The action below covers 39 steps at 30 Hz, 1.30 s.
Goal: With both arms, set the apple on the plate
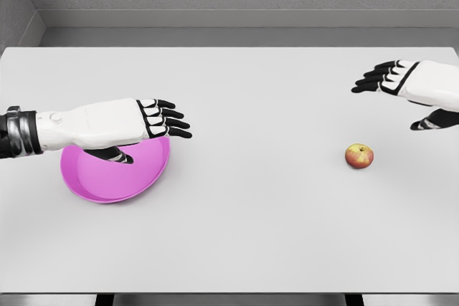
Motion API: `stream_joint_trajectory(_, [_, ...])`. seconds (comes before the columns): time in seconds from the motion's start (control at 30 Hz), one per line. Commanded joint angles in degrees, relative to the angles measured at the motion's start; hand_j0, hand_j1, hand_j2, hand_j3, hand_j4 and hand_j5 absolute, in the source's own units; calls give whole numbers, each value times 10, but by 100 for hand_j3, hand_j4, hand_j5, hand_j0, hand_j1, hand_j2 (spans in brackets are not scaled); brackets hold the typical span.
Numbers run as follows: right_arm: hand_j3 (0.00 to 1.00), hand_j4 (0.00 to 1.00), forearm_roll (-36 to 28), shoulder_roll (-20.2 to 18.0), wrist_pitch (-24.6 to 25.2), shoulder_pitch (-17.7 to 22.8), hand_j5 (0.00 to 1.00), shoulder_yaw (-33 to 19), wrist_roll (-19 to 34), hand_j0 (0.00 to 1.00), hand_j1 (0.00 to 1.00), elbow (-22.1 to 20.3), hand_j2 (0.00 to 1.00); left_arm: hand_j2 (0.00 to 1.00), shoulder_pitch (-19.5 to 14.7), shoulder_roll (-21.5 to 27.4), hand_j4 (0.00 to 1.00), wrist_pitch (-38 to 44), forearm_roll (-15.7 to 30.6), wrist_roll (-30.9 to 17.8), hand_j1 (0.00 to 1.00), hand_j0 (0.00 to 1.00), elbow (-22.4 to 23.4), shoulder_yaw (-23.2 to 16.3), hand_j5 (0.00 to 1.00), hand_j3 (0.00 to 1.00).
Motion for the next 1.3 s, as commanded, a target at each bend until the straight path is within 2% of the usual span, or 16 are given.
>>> stream_joint_trajectory(0.0, [100,100,-5,-1,1,0,100,1,0,100,100,-3,100,100,0,0,100,1,3,0,100,100,0,1,100,100])
stream_joint_trajectory(0.23, [100,100,-16,-5,1,-8,100,2,0,100,100,-4,100,100,0,0,100,1,3,0,100,100,0,1,100,100])
stream_joint_trajectory(0.43, [100,100,-33,-17,1,-2,100,12,61,100,100,1,100,100,0,0,100,1,4,-1,100,100,0,0,100,100])
stream_joint_trajectory(0.67, [100,100,-32,-12,1,0,100,17,61,100,100,8,100,100,1,0,100,1,4,0,100,100,1,1,100,100])
stream_joint_trajectory(0.83, [100,100,-32,-10,1,3,100,48,56,100,100,10,100,100,0,0,100,1,3,0,100,100,1,1,100,100])
stream_joint_trajectory(0.97, [100,100,-40,-10,1,4,100,68,53,100,100,27,100,100,0,0,100,1,3,0,100,100,1,0,100,100])
stream_joint_trajectory(1.03, [100,100,-43,-14,1,4,100,69,19,100,100,33,100,100,0,0,100,1,3,0,100,100,1,0,100,100])
stream_joint_trajectory(1.13, [100,100,-48,-17,1,6,100,87,22,100,100,44,100,100,0,0,100,1,3,-1,100,100,1,0,100,100])
stream_joint_trajectory(1.27, [100,100,-72,-12,1,8,100,104,33,100,100,86,100,100,0,0,100,1,3,-2,100,100,1,0,100,100])
